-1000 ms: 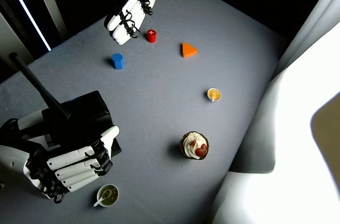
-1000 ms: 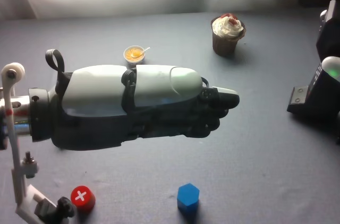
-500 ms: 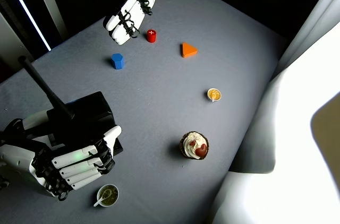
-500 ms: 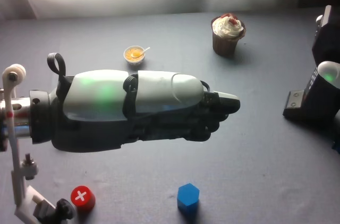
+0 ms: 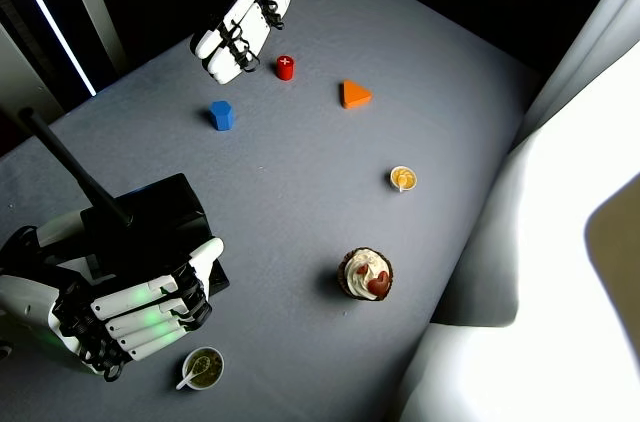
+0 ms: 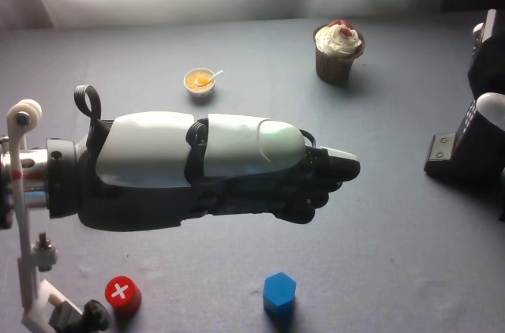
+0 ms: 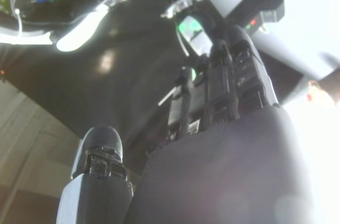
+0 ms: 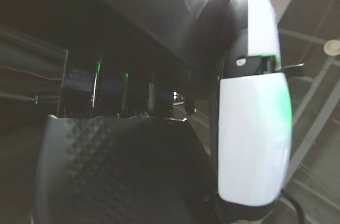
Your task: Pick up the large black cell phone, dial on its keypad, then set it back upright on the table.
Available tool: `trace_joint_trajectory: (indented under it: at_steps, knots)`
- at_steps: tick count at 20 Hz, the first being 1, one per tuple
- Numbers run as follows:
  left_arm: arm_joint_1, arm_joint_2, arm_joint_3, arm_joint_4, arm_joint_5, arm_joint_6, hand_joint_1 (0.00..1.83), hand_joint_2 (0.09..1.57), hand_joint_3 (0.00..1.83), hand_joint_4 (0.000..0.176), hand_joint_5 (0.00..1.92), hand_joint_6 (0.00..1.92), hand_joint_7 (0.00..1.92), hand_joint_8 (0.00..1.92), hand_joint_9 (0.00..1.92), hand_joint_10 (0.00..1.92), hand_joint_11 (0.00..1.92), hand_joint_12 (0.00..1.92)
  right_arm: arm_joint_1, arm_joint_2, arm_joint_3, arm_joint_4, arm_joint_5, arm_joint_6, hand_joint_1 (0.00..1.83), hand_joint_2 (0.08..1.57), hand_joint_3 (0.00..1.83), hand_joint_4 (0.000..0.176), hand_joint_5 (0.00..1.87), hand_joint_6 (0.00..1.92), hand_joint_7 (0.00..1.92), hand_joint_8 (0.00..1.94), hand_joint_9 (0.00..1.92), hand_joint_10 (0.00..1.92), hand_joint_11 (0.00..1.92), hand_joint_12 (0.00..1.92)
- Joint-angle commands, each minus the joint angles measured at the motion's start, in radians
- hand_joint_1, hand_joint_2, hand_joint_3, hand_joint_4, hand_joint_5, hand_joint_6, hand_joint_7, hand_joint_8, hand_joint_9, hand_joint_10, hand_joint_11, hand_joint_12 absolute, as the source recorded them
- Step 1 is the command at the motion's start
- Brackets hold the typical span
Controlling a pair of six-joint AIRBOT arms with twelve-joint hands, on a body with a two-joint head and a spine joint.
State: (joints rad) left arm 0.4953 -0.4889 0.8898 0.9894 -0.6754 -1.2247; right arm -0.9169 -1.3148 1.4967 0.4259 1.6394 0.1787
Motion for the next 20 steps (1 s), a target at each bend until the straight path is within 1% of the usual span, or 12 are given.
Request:
trace_joint_trajectory:
  at_steps: [1,4,7,9,10,12,13,15,16,17,18,20]
  knots:
    - [-0.016,-0.003,-0.007,-0.046,-0.097,-0.009,0.00,1.19,0.00,0.053,0.14,0.00,0.11,0.00,0.11,0.00,0.00,0.40,-0.004,0.012,0.011,0.006,0.124,0.008,1.37,1.15,0.00,0.000,0.95,0.90,0.81,1.26,0.85,1.35,0.93,1.19]
    - [-0.015,-0.004,-0.007,-0.042,-0.097,-0.010,0.00,1.19,0.00,0.060,0.13,0.00,0.10,0.00,0.10,0.00,0.00,0.37,-0.004,0.013,0.013,0.002,0.124,0.008,1.36,1.17,0.00,0.000,0.92,0.95,0.76,1.32,0.83,1.39,0.92,1.21]
    - [-0.015,-0.004,-0.007,-0.033,-0.099,-0.012,0.00,1.19,0.00,0.055,0.14,0.00,0.13,0.01,0.12,0.01,0.00,0.40,-0.004,0.014,0.018,0.001,0.124,0.008,1.36,1.16,0.00,0.000,0.95,0.91,0.78,1.27,0.85,1.35,0.93,1.18]
    - [-0.014,-0.004,-0.007,-0.029,-0.100,-0.013,0.00,1.20,0.00,0.048,0.15,0.01,0.13,0.00,0.12,0.00,0.00,0.40,-0.004,0.015,0.019,-0.005,0.124,0.008,1.37,1.15,0.00,0.000,0.90,0.96,0.85,1.20,0.86,1.33,0.92,1.14]
    - [-0.014,-0.004,-0.007,-0.029,-0.100,-0.013,0.00,1.20,0.00,0.046,0.14,0.00,0.12,0.00,0.12,0.00,0.00,0.37,-0.004,0.015,0.019,-0.007,0.124,0.008,1.37,1.15,0.00,0.000,0.89,0.94,0.83,1.31,0.89,1.29,0.92,1.10]
    - [-0.013,-0.006,-0.008,-0.028,-0.101,-0.014,0.00,1.19,0.00,0.047,0.14,0.00,0.11,0.00,0.11,0.00,0.00,0.31,-0.004,0.015,0.019,-0.008,0.124,0.008,1.36,1.17,0.00,0.000,0.83,1.01,0.79,1.37,0.88,1.30,0.89,1.08]
    - [-0.013,-0.006,-0.008,-0.028,-0.101,-0.014,0.00,1.19,0.00,0.045,0.16,0.00,0.13,0.01,0.13,0.01,0.00,0.35,-0.004,0.016,0.019,-0.008,0.124,0.008,1.23,1.20,0.00,0.000,0.79,1.10,0.84,1.37,0.80,1.03,0.86,1.09]
    - [-0.013,-0.007,-0.008,-0.027,-0.101,-0.014,0.00,1.20,0.00,0.049,0.14,0.00,0.11,0.00,0.12,0.00,0.00,0.32,-0.004,0.016,0.021,-0.008,0.124,0.008,1.18,1.22,0.00,0.000,0.79,1.14,0.79,1.43,0.73,0.83,0.70,1.28]
    - [-0.012,-0.007,-0.008,-0.025,-0.101,-0.014,0.00,1.20,0.00,0.052,0.13,0.00,0.10,0.00,0.11,0.00,0.00,0.29,-0.004,0.015,0.021,-0.008,0.124,0.008,1.13,1.20,0.01,0.000,0.79,1.23,0.67,0.79,0.68,0.77,0.62,1.36]
    - [-0.012,-0.008,-0.008,-0.021,-0.103,-0.014,0.00,1.19,0.00,0.051,0.14,0.00,0.11,0.00,0.11,0.00,0.00,0.31,-0.004,0.016,0.022,-0.008,0.124,0.008,1.12,1.14,0.00,0.000,0.70,0.54,0.70,0.43,0.68,0.67,0.57,1.35]
    - [-0.012,-0.009,-0.008,-0.018,-0.104,-0.014,0.00,1.19,0.00,0.049,0.15,0.00,0.11,0.00,0.11,0.00,0.00,0.31,-0.006,0.017,0.022,-0.008,0.124,0.008,1.10,1.13,0.00,0.000,0.73,0.21,0.74,0.22,0.70,0.58,0.54,1.33]
    - [-0.012,-0.009,-0.008,-0.010,-0.108,-0.014,0.00,1.20,0.00,0.047,0.14,0.00,0.12,0.00,0.12,0.00,0.00,0.34,-0.009,0.017,0.022,-0.008,0.124,0.008,1.09,1.10,0.00,0.000,0.76,0.02,0.76,0.03,0.73,0.39,0.55,1.28]
